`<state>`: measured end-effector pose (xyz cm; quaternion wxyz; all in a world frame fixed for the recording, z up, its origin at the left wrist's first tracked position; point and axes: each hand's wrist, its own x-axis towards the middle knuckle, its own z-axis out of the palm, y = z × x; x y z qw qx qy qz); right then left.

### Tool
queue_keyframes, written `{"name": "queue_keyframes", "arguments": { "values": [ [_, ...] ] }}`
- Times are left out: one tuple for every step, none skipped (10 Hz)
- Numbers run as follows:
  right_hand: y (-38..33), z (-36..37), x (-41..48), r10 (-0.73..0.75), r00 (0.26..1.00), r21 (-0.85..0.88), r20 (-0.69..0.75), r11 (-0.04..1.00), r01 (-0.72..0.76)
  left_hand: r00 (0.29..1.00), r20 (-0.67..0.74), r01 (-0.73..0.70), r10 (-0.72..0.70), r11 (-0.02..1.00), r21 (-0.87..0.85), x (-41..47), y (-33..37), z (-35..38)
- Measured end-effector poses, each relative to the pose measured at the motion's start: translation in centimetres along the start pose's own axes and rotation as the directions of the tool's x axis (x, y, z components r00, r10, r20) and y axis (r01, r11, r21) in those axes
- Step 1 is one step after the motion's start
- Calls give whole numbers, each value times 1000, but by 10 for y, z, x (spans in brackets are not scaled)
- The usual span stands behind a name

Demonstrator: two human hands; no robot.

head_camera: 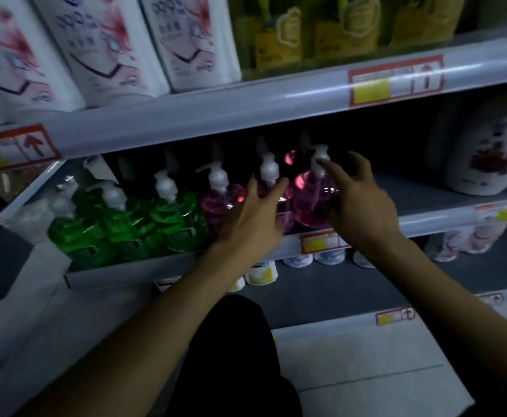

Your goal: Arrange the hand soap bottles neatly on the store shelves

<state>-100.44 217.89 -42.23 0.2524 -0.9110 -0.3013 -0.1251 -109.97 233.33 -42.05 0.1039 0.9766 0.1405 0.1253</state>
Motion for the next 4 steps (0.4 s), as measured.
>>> {"name": "queue_keyframes", "arguments": {
  "values": [
    [17, -2, -7, -84, 984, 57, 158, 995, 76, 998, -11, 56, -56, 998, -3, 3, 6, 10],
    [27, -3, -11, -123, 975, 49, 186, 992, 116, 989, -2, 151, -151, 987, 60, 3, 22, 6],
    [54, -8, -31, -110, 988, 182, 113, 979, 88, 975, -192, 157, -114, 961, 226, -10, 56, 10],
    [103, 1, -73, 185, 979, 181, -83, 969, -168, 943, -313, -73, 116, 986, 147, -11, 106, 46]
  ]
}}
